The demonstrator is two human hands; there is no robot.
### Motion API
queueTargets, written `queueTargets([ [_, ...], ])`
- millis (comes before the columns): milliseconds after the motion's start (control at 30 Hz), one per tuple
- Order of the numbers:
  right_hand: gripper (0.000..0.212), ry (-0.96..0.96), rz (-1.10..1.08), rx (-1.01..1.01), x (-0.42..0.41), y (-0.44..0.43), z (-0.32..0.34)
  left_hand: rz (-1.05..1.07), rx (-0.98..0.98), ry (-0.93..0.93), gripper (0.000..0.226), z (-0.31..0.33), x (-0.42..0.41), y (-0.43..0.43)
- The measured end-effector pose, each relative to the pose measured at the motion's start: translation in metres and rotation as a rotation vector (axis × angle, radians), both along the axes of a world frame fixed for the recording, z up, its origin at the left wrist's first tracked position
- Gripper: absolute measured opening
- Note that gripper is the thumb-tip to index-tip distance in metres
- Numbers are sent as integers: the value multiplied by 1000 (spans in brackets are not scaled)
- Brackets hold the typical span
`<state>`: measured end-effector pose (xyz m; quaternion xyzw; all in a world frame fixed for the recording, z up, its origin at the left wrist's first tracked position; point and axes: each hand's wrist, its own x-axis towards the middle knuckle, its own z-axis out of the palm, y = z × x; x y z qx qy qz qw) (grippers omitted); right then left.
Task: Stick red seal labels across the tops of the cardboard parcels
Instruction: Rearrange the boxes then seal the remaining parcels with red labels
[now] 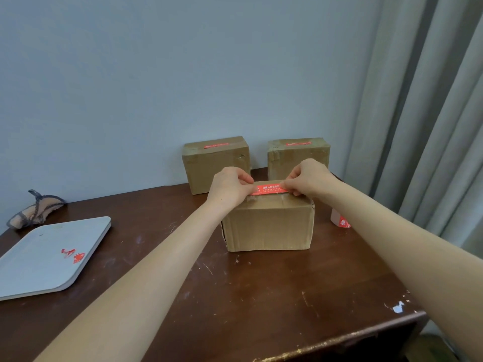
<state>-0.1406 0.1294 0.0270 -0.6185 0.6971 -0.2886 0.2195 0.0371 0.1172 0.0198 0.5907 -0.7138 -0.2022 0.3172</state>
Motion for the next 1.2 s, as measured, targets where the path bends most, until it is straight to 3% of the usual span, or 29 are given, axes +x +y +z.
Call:
queueTargets([
  [200, 7, -477, 10, 25, -2, 10, 1, -95, 119, 288, 8, 12, 4, 7],
  [400, 7, -678, 58, 46, -1, 14, 4, -53, 172, 344, 3, 12, 5, 9],
  [500, 8, -681, 88, 6, 2, 15, 5, -50, 112, 342, 31, 10, 3, 7],
  [600, 9, -666, 103, -31, 3, 17, 6, -75, 212, 464, 43, 14, 0, 11],
  [833, 7, -689, 127, -59, 5, 24, 5, -123, 401, 671, 31, 15, -3, 19],
  [967, 27, -641, 120, -89, 6, 32, 2, -82, 394, 789, 26, 16, -4, 19],
  [1067, 18, -466, 156, -140, 8, 39, 1, -65, 415, 867, 25, 17, -5, 20],
  [1200, 9, -452, 216, -201, 13, 43, 3, -85, 460, 904, 24, 18, -8, 23],
])
